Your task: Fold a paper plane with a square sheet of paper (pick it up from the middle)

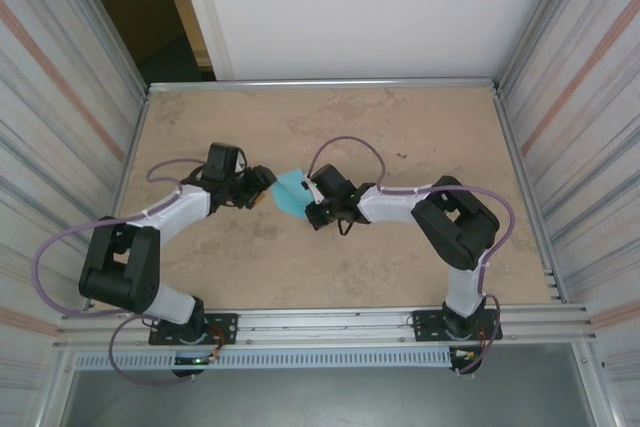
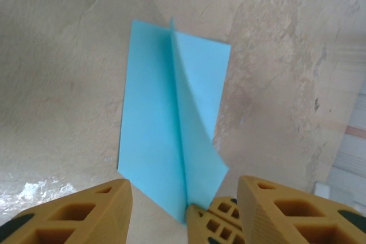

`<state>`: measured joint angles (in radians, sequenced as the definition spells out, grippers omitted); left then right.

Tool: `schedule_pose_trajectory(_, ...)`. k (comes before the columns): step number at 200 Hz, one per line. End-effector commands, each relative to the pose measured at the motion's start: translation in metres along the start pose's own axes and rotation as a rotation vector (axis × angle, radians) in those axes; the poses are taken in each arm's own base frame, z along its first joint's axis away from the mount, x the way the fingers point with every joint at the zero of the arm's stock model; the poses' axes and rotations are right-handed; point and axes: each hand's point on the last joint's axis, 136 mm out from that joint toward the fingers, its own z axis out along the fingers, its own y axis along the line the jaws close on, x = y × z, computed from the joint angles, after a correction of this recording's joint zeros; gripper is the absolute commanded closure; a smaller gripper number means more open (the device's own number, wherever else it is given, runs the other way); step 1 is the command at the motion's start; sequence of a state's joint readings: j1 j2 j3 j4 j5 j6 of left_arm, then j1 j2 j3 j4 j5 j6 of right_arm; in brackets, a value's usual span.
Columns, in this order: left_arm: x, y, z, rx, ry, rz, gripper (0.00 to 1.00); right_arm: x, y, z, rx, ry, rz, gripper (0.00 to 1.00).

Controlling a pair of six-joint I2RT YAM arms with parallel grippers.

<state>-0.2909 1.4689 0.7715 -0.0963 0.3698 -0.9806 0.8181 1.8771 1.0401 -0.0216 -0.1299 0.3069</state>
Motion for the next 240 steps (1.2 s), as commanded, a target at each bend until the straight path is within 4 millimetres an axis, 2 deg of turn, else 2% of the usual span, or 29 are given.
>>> schedule_pose_trajectory(1, 0.016, -0.004, 0.007, 0.073, 0.049, 0.035, 0.55, -0.004, 0.013, -0.011, -0.123, 0.001, 0.073, 0.91)
schedule_pose_trajectory(34, 0.032, -0.007, 0.023, 0.103, 0.107, 0.067, 0.73, -0.008, 0.011, -0.014, -0.187, 0.002, 0.132, 0.91)
schedule_pose_trajectory(62, 0.036, -0.009, 0.039, 0.101, 0.153, 0.083, 0.8, -0.008, 0.009, -0.013, -0.212, 0.011, 0.159, 0.91)
schedule_pose_trajectory(114, 0.037, -0.015, 0.056, 0.1, 0.19, 0.105, 0.81, -0.004, 0.009, -0.009, -0.26, 0.037, 0.204, 0.91)
schedule_pose_trajectory(164, 0.041, 0.001, 0.068, 0.046, 0.225, 0.089, 0.82, 0.001, 0.003, -0.002, -0.26, 0.065, 0.234, 0.91)
schedule_pose_trajectory(240, 0.048, 0.025, 0.073, -0.041, 0.245, 0.075, 0.88, -0.004, 0.011, 0.003, -0.304, 0.076, 0.227, 0.91)
